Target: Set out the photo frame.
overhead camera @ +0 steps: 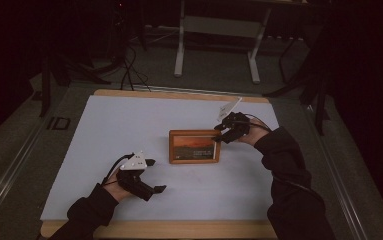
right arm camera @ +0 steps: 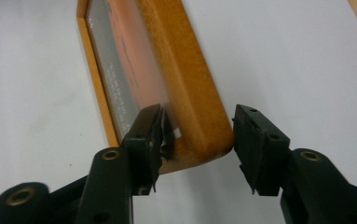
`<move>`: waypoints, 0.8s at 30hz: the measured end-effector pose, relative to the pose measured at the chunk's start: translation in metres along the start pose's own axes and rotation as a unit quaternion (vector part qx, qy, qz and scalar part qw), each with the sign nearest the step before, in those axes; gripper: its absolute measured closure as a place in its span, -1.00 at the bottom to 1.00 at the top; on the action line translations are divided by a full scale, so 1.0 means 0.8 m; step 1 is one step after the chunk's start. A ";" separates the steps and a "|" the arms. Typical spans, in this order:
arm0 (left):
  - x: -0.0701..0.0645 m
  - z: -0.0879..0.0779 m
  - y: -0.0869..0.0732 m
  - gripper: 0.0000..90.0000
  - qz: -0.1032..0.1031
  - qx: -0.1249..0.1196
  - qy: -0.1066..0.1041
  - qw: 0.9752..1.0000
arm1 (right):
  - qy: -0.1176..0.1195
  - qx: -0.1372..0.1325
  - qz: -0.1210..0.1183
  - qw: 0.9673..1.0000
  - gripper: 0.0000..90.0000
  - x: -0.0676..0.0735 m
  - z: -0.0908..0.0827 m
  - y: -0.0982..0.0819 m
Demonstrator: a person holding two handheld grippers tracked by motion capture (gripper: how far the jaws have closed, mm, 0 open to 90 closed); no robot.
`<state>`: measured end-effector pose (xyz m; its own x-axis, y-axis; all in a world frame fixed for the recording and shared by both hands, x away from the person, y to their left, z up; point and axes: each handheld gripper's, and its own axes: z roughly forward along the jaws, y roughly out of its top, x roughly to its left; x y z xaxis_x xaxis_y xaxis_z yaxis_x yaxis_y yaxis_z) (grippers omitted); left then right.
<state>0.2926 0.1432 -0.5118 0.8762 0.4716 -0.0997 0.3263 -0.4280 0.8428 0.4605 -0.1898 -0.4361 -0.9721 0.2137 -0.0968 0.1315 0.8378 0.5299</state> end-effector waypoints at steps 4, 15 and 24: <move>0.000 0.000 0.000 -0.97 0.000 0.001 -0.001 1.000 | 0.008 -0.001 0.005 1.000 0.25 0.001 0.001 -0.002; 0.000 -0.002 0.001 -0.97 0.001 -0.001 -0.001 1.000 | 0.014 0.005 0.015 1.000 0.29 0.005 -0.004 -0.003; 0.000 -0.001 0.001 -0.97 0.001 0.000 0.000 1.000 | 0.008 -0.007 0.026 1.000 0.06 0.006 -0.011 -0.003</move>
<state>0.2924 0.1434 -0.5106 0.8769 0.4709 -0.0968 0.3240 -0.4301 0.8426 0.4537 -0.1950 -0.4307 -0.9671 0.2482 -0.0558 0.1787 0.8188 0.5456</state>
